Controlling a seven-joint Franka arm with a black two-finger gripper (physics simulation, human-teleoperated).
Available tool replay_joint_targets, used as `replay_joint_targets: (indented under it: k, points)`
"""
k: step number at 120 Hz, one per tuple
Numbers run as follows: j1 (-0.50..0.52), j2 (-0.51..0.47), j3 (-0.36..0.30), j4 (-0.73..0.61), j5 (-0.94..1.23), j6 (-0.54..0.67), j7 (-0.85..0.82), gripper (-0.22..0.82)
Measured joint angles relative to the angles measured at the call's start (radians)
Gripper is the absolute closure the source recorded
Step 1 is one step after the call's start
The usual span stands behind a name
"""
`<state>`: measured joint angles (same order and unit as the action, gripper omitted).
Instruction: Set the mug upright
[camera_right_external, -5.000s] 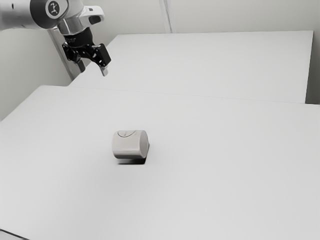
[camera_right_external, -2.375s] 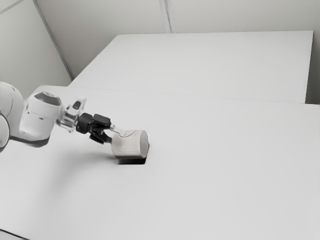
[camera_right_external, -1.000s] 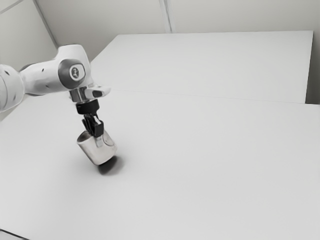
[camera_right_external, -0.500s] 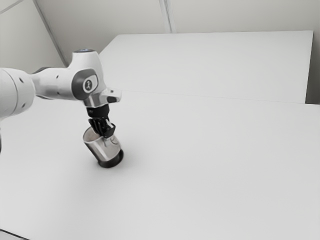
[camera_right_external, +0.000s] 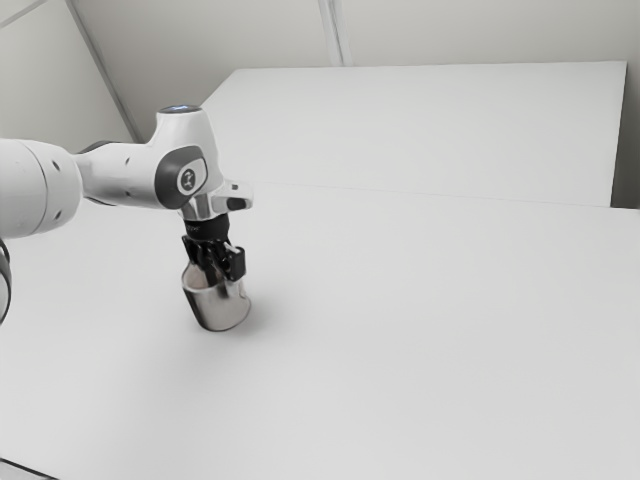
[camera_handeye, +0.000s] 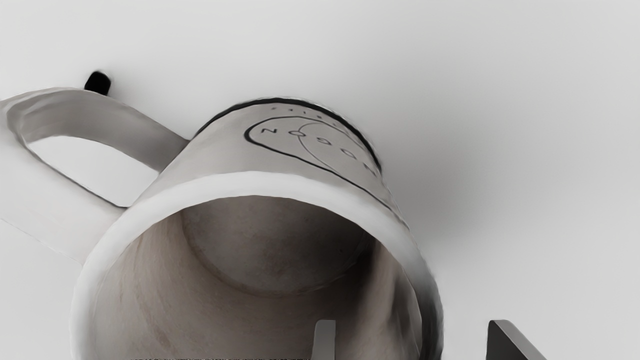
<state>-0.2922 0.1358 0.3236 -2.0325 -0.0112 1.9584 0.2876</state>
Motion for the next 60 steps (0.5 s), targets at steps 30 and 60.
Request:
replay_joint_targets:
  k: [30,60]
  points:
    - [-0.003,-0.014,0.005,0.001,-0.006,0.004,-0.021,0.09]
    - [0.006,-0.152,0.001,0.035,-0.024,-0.016,-0.083,0.03]
